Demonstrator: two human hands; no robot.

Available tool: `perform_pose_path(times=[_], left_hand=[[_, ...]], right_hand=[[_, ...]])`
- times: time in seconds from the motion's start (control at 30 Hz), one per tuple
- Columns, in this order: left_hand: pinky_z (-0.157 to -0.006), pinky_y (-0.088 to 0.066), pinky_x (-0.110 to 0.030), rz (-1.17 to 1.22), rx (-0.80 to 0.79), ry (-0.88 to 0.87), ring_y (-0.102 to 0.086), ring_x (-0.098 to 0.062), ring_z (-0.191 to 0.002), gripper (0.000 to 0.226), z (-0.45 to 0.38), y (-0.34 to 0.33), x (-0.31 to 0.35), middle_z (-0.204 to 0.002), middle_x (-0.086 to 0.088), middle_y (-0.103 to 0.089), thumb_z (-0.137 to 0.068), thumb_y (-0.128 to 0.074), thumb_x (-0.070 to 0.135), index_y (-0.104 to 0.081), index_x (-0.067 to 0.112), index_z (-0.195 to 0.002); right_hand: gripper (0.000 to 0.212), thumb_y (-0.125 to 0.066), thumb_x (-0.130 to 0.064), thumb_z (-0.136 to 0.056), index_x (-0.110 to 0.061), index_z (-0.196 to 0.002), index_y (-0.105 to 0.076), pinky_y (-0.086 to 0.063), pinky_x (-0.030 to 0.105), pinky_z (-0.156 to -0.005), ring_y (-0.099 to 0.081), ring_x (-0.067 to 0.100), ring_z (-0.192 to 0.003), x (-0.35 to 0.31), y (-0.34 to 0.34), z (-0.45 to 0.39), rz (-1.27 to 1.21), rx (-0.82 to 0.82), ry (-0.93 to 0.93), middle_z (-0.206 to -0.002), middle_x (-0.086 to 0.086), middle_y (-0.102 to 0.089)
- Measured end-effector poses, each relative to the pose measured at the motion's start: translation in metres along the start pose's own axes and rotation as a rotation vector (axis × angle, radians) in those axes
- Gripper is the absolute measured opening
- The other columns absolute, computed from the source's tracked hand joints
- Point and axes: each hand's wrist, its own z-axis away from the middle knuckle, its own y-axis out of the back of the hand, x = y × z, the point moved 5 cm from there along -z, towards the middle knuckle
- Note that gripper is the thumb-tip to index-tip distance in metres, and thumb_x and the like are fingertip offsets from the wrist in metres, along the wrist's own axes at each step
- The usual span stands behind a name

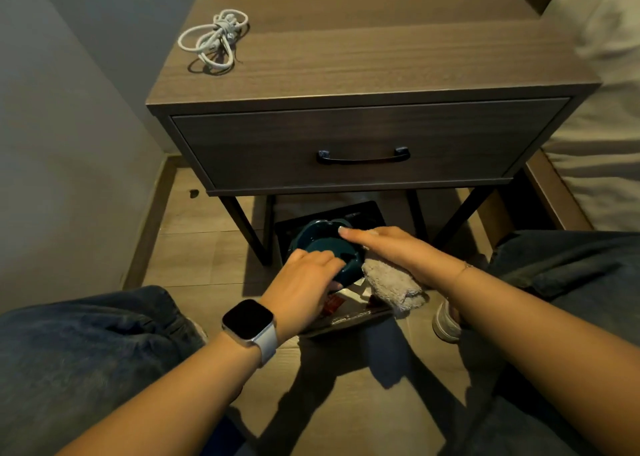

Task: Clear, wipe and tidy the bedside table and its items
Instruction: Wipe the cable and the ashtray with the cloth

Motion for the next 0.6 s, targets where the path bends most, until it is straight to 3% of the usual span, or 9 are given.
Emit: perform_pose_path(times=[0.07,0.13,0.2,0.27,0.37,0.47,0.53,0.6], left_hand=[[-0.092,-0.031,-0.029,-0.068,0.017,-0.062,-0.055,-0.016,-0.102,0.025,0.004,-0.001,0.001,-0.107,0.004,-0.059,-0.094,-0.055,0.028,-0.057,0.022,-0.118],[-0.094,-0.028,-0.029,-0.087,0.074,-0.090,-0.059,-0.016,-0.095,0.024,0.008,-0.001,0.001,-0.099,0.006,-0.062,-0.087,-0.065,0.027,-0.062,0.023,-0.110],[-0.102,-0.019,-0.031,-0.048,0.162,-0.068,-0.055,-0.016,-0.105,0.023,0.009,0.003,0.000,-0.106,0.009,-0.060,-0.083,-0.067,0.032,-0.062,0.027,-0.105],[-0.108,-0.010,-0.034,0.076,0.225,0.050,-0.040,-0.013,-0.124,0.030,0.009,0.011,-0.008,-0.127,0.014,-0.050,-0.082,-0.058,0.046,-0.058,0.032,-0.108],[-0.110,-0.020,-0.036,0.529,0.264,0.381,-0.025,-0.008,-0.133,0.050,0.007,0.022,-0.033,-0.133,0.027,-0.033,-0.080,-0.051,0.057,-0.045,0.038,-0.126],[-0.098,-0.043,-0.036,1.179,0.144,0.734,-0.042,-0.015,-0.122,0.043,0.006,0.012,-0.048,-0.126,0.016,-0.043,-0.092,-0.051,0.048,-0.039,0.036,-0.132],[-0.090,-0.052,-0.047,1.431,-0.006,0.829,-0.051,-0.015,-0.112,0.037,0.006,-0.001,-0.040,-0.128,0.005,-0.049,-0.096,-0.046,0.046,-0.042,0.032,-0.130],[-0.080,-0.057,-0.052,1.506,-0.016,0.832,-0.054,-0.015,-0.109,0.035,0.007,-0.007,-0.034,-0.124,0.003,-0.052,-0.096,-0.047,0.045,-0.044,0.029,-0.127]], right_hand=[[0.061,-0.073,-0.059,-0.067,-0.021,-0.113,-0.062,-0.046,0.023,-0.075,-0.061,0.009,-0.094,0.008,-0.002,-0.003,0.072,-0.003,-0.050,-0.104,-0.005,-0.066],[0.048,-0.072,-0.042,-0.073,-0.014,-0.110,-0.064,-0.045,0.025,-0.071,-0.060,0.012,-0.091,0.010,-0.003,-0.004,0.039,0.025,-0.050,-0.102,0.000,-0.066],[0.034,-0.068,-0.030,-0.074,-0.007,-0.099,-0.067,-0.046,0.027,-0.069,-0.062,0.015,-0.085,0.011,-0.004,-0.005,-0.028,0.071,-0.007,-0.094,0.004,-0.069],[0.019,-0.065,-0.021,-0.077,-0.005,-0.087,-0.066,-0.046,0.028,-0.066,-0.062,0.018,-0.076,0.009,-0.004,-0.005,-0.102,0.107,0.056,-0.082,0.007,-0.067],[0.009,-0.065,-0.015,-0.079,-0.006,-0.082,-0.067,-0.049,0.030,-0.064,-0.063,0.019,-0.070,0.009,0.002,-0.007,-0.111,0.179,0.109,-0.074,0.006,-0.066],[0.015,-0.067,-0.016,-0.074,-0.005,-0.084,-0.068,-0.056,0.038,-0.074,-0.069,0.026,-0.079,0.007,0.003,-0.007,-0.081,0.177,0.143,-0.079,0.011,-0.071],[0.013,-0.068,-0.018,-0.072,-0.007,-0.079,-0.067,-0.056,0.042,-0.079,-0.069,0.027,-0.080,0.004,0.001,-0.008,-0.076,0.131,0.179,-0.076,0.009,-0.070],[0.009,-0.070,-0.019,-0.073,-0.012,-0.078,-0.067,-0.056,0.042,-0.082,-0.069,0.026,-0.082,0.001,-0.001,-0.009,-0.057,0.122,0.208,-0.077,0.004,-0.070]])
